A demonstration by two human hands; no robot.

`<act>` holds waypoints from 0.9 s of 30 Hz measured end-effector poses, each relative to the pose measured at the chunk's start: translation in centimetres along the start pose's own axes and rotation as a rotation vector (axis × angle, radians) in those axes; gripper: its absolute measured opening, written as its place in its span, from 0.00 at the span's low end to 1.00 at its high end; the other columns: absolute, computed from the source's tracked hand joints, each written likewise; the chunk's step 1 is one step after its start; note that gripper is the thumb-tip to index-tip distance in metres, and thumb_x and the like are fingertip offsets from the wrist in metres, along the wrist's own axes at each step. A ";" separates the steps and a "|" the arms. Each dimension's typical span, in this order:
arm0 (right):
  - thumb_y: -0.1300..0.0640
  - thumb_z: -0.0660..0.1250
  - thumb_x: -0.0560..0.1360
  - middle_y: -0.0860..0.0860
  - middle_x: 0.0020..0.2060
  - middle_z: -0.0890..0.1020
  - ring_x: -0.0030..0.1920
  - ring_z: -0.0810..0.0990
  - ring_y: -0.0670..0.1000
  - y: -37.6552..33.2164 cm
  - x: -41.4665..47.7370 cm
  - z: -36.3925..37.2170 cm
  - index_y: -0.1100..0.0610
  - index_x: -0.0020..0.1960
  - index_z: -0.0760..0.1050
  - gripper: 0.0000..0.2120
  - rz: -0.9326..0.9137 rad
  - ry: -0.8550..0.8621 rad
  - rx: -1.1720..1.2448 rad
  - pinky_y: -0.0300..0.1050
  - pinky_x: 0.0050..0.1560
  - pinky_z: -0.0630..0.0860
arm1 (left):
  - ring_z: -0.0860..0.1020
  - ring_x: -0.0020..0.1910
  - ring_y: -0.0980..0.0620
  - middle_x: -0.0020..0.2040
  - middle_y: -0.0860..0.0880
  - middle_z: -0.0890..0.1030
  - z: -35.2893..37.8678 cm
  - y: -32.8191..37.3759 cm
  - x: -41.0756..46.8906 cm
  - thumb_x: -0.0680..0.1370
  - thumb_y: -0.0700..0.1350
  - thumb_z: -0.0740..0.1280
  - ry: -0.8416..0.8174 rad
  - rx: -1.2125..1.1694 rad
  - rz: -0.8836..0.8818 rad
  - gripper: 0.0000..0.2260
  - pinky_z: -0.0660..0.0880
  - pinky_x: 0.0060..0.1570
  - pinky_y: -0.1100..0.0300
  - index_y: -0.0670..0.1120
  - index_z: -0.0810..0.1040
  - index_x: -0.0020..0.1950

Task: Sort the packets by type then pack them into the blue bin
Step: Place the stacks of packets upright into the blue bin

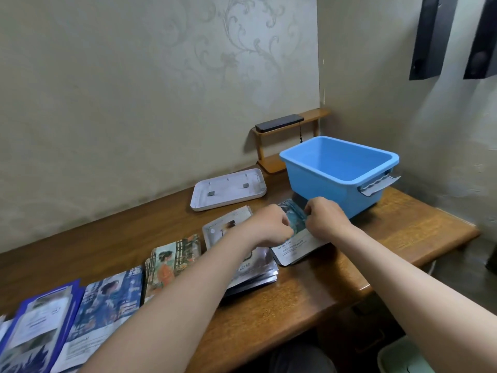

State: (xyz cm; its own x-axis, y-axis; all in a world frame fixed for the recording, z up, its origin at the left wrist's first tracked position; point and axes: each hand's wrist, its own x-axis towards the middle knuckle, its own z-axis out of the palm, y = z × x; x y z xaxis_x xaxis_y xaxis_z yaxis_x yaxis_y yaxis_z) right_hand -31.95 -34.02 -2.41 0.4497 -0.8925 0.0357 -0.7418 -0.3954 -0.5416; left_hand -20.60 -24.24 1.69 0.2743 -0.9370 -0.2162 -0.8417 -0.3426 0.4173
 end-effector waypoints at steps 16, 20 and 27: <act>0.53 0.76 0.71 0.56 0.47 0.78 0.48 0.79 0.56 -1.3 3.1 -0.6 0.59 0.55 0.73 0.19 0.324 -0.298 0.210 0.48 0.43 0.76 | 0.76 0.38 0.46 0.45 0.42 0.76 2.3 1.8 -0.7 0.78 0.40 0.63 -0.082 0.172 0.028 0.06 0.71 0.31 0.57 0.40 0.77 0.52; 0.55 0.79 0.70 0.60 0.51 0.83 0.49 0.85 0.59 -0.6 3.3 -0.4 0.60 0.56 0.75 0.21 0.383 -0.408 0.396 0.53 0.45 0.83 | 0.77 0.41 0.46 0.47 0.42 0.77 2.4 1.6 -0.6 0.78 0.40 0.63 -0.058 0.150 0.018 0.09 0.72 0.33 0.57 0.39 0.78 0.56; 0.60 0.81 0.66 0.53 0.42 0.85 0.41 0.83 0.51 -1.1 2.2 -2.1 0.57 0.48 0.80 0.15 0.040 -0.112 0.473 0.45 0.37 0.77 | 0.81 0.49 0.47 0.49 0.46 0.81 0.7 0.6 0.2 0.78 0.42 0.65 0.268 -0.243 -0.044 0.05 0.81 0.47 0.53 0.46 0.81 0.49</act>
State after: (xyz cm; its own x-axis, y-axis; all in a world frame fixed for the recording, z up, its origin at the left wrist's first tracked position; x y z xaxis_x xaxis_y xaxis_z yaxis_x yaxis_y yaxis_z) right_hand -31.18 -35.96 0.02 0.4952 -0.8660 -0.0692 -0.4635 -0.1960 -0.8641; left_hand -21.42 -24.60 1.29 0.4472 -0.8944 -0.0132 -0.6998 -0.3590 0.6176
